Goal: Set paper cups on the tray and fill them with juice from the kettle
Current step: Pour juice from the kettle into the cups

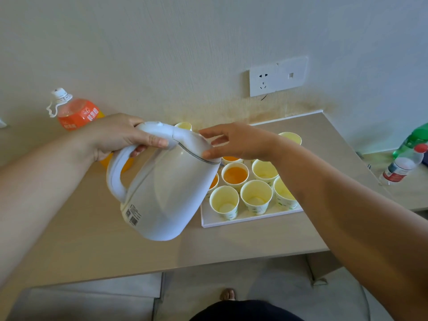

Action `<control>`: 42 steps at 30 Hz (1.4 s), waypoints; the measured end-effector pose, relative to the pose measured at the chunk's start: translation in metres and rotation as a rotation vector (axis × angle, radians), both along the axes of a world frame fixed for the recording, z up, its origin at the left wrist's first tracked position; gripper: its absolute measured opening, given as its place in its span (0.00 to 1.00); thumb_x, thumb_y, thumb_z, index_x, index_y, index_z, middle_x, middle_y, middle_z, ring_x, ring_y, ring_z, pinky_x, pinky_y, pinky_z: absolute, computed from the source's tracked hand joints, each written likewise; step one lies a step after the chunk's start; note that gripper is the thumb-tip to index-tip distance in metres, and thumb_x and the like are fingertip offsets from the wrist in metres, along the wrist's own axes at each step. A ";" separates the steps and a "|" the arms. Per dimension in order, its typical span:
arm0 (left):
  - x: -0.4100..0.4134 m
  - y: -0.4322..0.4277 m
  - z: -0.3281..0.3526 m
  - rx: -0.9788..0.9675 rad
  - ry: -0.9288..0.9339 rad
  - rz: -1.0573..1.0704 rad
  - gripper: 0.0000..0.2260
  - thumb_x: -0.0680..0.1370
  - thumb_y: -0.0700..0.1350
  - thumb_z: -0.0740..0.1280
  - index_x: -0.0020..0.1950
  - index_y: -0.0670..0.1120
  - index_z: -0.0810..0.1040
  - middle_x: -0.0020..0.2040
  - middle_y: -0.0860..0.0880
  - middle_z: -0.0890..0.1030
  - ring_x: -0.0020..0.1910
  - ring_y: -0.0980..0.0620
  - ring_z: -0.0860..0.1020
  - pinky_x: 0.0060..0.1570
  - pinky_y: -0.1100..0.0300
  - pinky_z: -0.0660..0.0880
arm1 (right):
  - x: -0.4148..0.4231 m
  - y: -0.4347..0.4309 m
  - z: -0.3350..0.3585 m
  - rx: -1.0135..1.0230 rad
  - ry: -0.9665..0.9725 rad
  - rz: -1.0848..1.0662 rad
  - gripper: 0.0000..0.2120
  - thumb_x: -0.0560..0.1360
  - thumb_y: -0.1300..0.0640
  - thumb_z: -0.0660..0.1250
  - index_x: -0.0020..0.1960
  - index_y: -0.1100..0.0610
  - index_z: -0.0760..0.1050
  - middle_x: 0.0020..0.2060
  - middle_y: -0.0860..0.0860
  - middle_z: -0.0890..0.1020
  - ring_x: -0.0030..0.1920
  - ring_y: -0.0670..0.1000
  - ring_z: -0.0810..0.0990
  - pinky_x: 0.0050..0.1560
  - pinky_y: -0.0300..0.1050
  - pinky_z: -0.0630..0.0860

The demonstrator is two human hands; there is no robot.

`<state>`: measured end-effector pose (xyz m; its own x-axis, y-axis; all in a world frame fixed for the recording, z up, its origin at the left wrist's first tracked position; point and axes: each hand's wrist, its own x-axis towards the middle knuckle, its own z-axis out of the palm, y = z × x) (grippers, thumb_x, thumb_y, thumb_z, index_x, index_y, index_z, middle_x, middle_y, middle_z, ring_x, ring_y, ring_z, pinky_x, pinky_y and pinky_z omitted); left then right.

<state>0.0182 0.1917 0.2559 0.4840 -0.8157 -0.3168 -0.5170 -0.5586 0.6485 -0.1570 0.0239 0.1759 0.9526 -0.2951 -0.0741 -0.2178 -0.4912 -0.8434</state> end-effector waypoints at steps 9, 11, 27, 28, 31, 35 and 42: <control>-0.018 0.001 -0.011 0.146 -0.168 -0.028 0.28 0.51 0.62 0.77 0.40 0.44 0.79 0.24 0.50 0.74 0.26 0.51 0.71 0.33 0.59 0.67 | 0.003 0.008 -0.031 0.040 0.092 0.078 0.32 0.69 0.52 0.75 0.70 0.49 0.69 0.63 0.44 0.76 0.59 0.45 0.77 0.63 0.44 0.72; -0.023 0.000 -0.013 0.169 -0.199 -0.031 0.23 0.60 0.56 0.80 0.43 0.41 0.79 0.23 0.52 0.74 0.25 0.52 0.71 0.32 0.60 0.66 | 0.001 0.009 -0.038 0.075 0.094 0.081 0.30 0.69 0.54 0.75 0.69 0.50 0.71 0.62 0.45 0.77 0.58 0.45 0.78 0.59 0.41 0.73; -0.039 -0.024 -0.015 0.303 -0.381 -0.176 0.16 0.66 0.58 0.76 0.38 0.48 0.77 0.26 0.51 0.76 0.22 0.57 0.72 0.33 0.59 0.67 | -0.013 0.009 -0.060 0.252 0.045 0.040 0.25 0.72 0.56 0.73 0.68 0.51 0.73 0.51 0.39 0.81 0.56 0.46 0.80 0.57 0.39 0.77; -0.039 -0.025 -0.015 0.307 -0.383 -0.180 0.15 0.66 0.57 0.76 0.37 0.48 0.76 0.25 0.52 0.75 0.22 0.57 0.72 0.32 0.59 0.66 | -0.014 0.009 -0.060 0.263 0.036 0.042 0.25 0.72 0.57 0.72 0.68 0.52 0.73 0.50 0.38 0.80 0.56 0.45 0.80 0.56 0.39 0.77; -0.042 -0.030 -0.012 0.318 -0.394 -0.185 0.15 0.67 0.56 0.76 0.37 0.47 0.76 0.25 0.53 0.75 0.21 0.57 0.71 0.31 0.60 0.66 | -0.015 0.008 -0.062 0.292 0.016 0.033 0.25 0.73 0.58 0.72 0.69 0.53 0.73 0.52 0.39 0.80 0.57 0.47 0.79 0.57 0.40 0.78; -0.045 -0.034 -0.009 0.332 -0.417 -0.196 0.16 0.66 0.57 0.76 0.39 0.46 0.77 0.25 0.52 0.75 0.22 0.57 0.72 0.31 0.61 0.67 | -0.017 0.007 -0.066 0.315 -0.012 0.015 0.25 0.72 0.58 0.73 0.68 0.52 0.73 0.52 0.40 0.81 0.58 0.49 0.80 0.58 0.43 0.78; -0.045 -0.034 -0.005 0.360 -0.436 -0.201 0.17 0.66 0.58 0.76 0.40 0.46 0.78 0.23 0.53 0.75 0.26 0.53 0.73 0.34 0.59 0.69 | -0.015 0.005 -0.067 0.334 -0.029 0.018 0.26 0.71 0.57 0.74 0.68 0.53 0.73 0.57 0.45 0.82 0.57 0.48 0.81 0.56 0.39 0.78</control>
